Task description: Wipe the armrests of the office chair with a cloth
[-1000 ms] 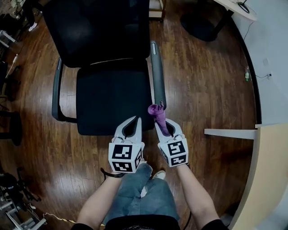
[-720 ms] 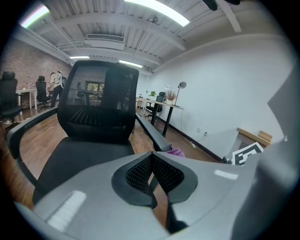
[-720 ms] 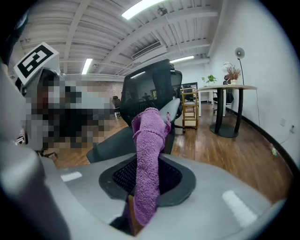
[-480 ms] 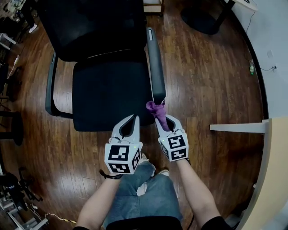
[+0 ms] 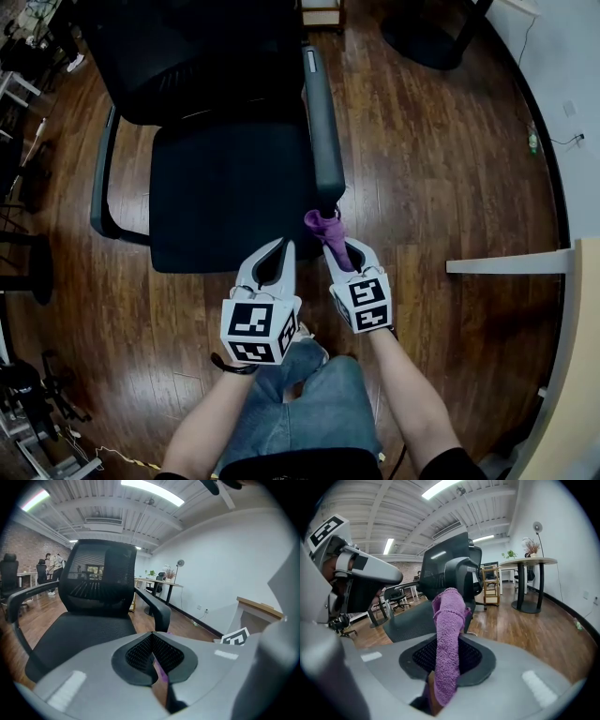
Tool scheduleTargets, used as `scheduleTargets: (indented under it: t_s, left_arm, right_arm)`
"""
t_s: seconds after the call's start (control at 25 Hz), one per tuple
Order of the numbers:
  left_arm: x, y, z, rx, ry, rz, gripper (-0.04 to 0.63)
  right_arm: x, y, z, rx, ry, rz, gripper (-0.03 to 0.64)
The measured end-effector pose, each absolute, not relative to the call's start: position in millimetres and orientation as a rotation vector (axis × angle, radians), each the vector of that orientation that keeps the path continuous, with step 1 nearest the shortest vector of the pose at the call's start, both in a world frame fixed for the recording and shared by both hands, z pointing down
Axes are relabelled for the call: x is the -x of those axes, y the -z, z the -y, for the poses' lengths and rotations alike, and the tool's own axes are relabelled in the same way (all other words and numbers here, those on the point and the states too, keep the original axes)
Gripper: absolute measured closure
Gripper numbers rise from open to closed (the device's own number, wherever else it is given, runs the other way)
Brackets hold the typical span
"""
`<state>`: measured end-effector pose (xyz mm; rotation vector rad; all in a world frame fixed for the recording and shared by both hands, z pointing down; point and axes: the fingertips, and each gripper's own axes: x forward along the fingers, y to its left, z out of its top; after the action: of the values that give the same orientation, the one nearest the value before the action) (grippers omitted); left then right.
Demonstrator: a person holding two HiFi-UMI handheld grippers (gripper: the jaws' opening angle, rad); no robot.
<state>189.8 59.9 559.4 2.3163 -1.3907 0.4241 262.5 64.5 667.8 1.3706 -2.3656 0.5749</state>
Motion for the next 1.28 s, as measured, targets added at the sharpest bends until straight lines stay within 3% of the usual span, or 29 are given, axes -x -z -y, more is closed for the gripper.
scheduleTargets:
  t_s: [0.48,0.76,1.28]
  left_arm:
    - [-214.6,-509.9,-46.1,-2.331,-0.503,1.289,0.592]
    - [-250.7,-522.0,-45.3,-2.380,-0.611,1.192,0.592]
    - [-255.5,-577.7,-32.1,-2.329,-0.715,1.273,0.592]
  right_arm:
    - [-297.5,-564.7,-68.4,-1.612,-0.625,2.365,0.541]
    - [-325.6,-605.3,-64.4,-1.678,-0.781,2.272,0.541]
    - [-299.2,-697.8,-29.7,-1.454,-0.876,2.366,0.541]
